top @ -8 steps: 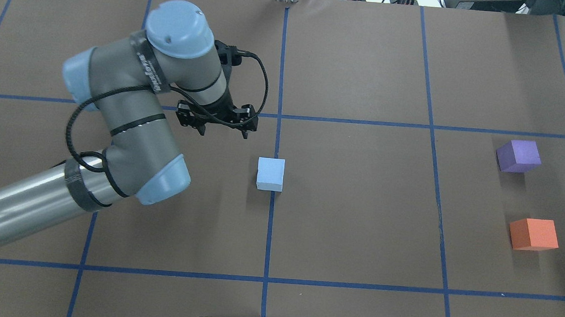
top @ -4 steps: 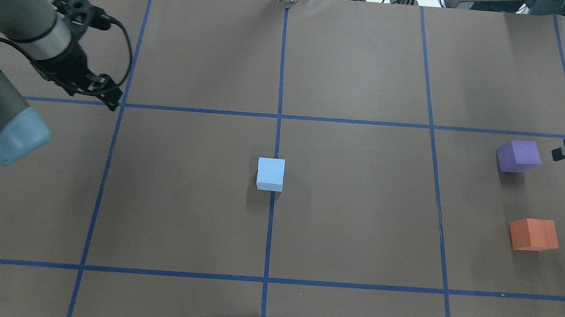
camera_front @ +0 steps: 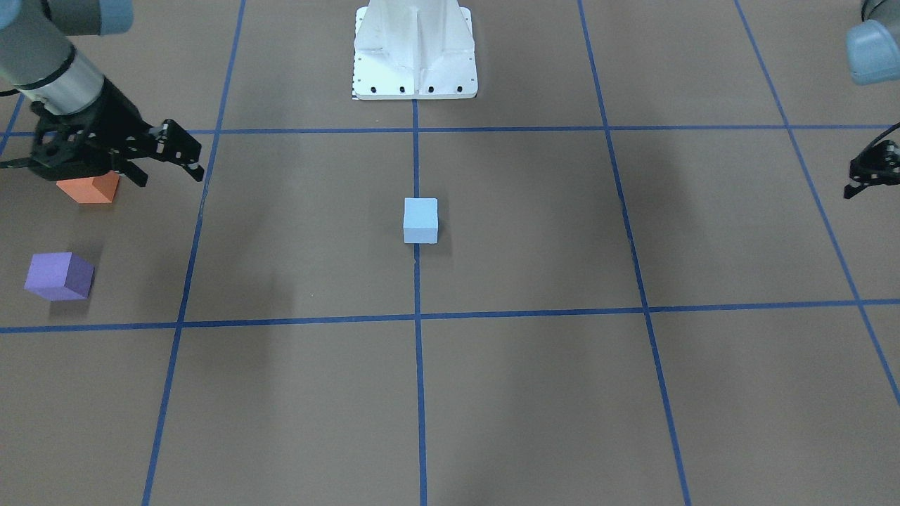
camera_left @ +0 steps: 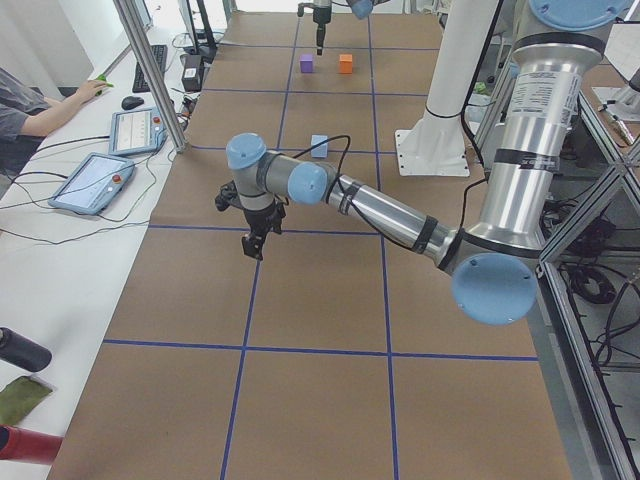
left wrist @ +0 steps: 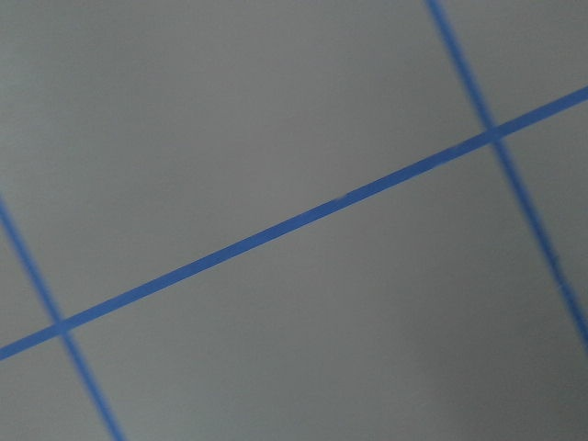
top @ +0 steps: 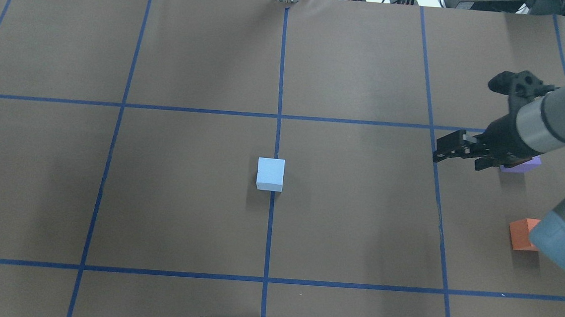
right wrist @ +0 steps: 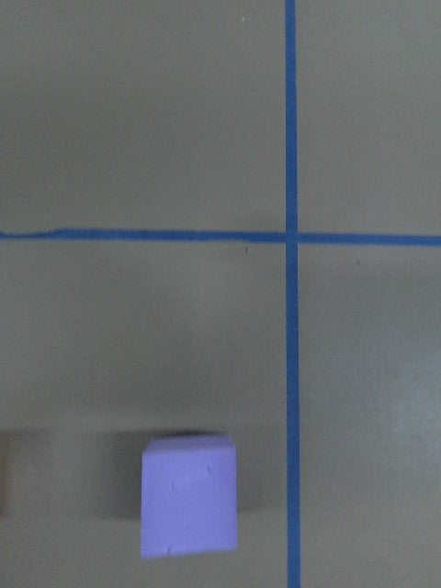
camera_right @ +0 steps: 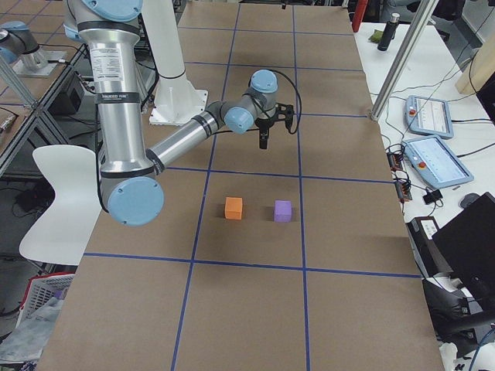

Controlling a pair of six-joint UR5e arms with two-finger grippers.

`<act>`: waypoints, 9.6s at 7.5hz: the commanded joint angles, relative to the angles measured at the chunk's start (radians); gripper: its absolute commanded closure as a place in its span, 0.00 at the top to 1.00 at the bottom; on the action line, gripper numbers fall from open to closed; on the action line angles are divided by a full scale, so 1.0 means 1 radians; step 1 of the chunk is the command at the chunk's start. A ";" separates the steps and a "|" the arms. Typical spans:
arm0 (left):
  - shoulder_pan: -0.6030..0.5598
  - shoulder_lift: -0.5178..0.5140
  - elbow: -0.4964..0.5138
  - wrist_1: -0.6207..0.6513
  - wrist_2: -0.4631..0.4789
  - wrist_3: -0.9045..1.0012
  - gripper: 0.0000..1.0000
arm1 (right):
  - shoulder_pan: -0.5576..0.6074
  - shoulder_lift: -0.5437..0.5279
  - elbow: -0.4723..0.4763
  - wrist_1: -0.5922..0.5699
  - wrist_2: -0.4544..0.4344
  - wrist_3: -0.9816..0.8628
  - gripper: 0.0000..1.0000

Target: Place blue block between orange and purple blocks

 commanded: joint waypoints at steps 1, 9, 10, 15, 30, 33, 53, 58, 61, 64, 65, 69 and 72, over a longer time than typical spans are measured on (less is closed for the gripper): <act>-0.148 0.103 0.046 -0.013 -0.038 0.157 1.00 | -0.213 0.283 -0.049 -0.260 -0.215 0.090 1.00; -0.170 0.189 -0.037 -0.010 -0.042 0.144 1.00 | -0.363 0.643 -0.500 -0.119 -0.397 0.249 1.00; -0.170 0.189 -0.037 -0.010 -0.043 0.144 1.00 | -0.375 0.653 -0.515 -0.119 -0.418 0.249 1.00; -0.170 0.191 -0.029 -0.012 -0.043 0.142 1.00 | -0.406 0.654 -0.621 -0.055 -0.465 0.234 1.00; -0.169 0.208 -0.041 -0.036 -0.042 -0.057 1.00 | 0.244 -0.305 -0.144 0.166 0.009 -0.418 0.00; -0.167 0.208 -0.046 -0.035 -0.043 -0.059 1.00 | 0.214 -0.393 -0.204 0.432 0.006 -0.155 0.00; -0.167 0.209 -0.048 -0.036 -0.072 -0.074 1.00 | 0.533 -0.383 -0.270 0.285 0.161 -0.777 1.00; -0.167 0.209 -0.040 -0.035 -0.065 -0.070 1.00 | 0.740 -0.393 -0.198 -0.075 0.155 -1.154 1.00; -0.167 0.206 -0.028 -0.036 -0.072 -0.071 1.00 | 0.738 -0.390 -0.201 -0.075 0.160 -1.142 1.00; -0.170 0.194 -0.037 -0.035 -0.062 -0.067 1.00 | 0.738 -0.392 -0.206 -0.067 0.164 -1.142 1.00; -0.172 0.194 -0.040 -0.035 -0.062 -0.067 1.00 | 0.738 -0.392 -0.206 -0.067 0.164 -1.142 1.00; -0.170 0.199 -0.025 -0.038 -0.060 -0.070 1.00 | 0.738 -0.395 -0.206 -0.064 0.166 -1.141 1.00; -0.172 0.199 -0.028 -0.038 -0.062 -0.070 1.00 | 0.738 -0.393 -0.201 -0.064 0.166 -1.139 1.00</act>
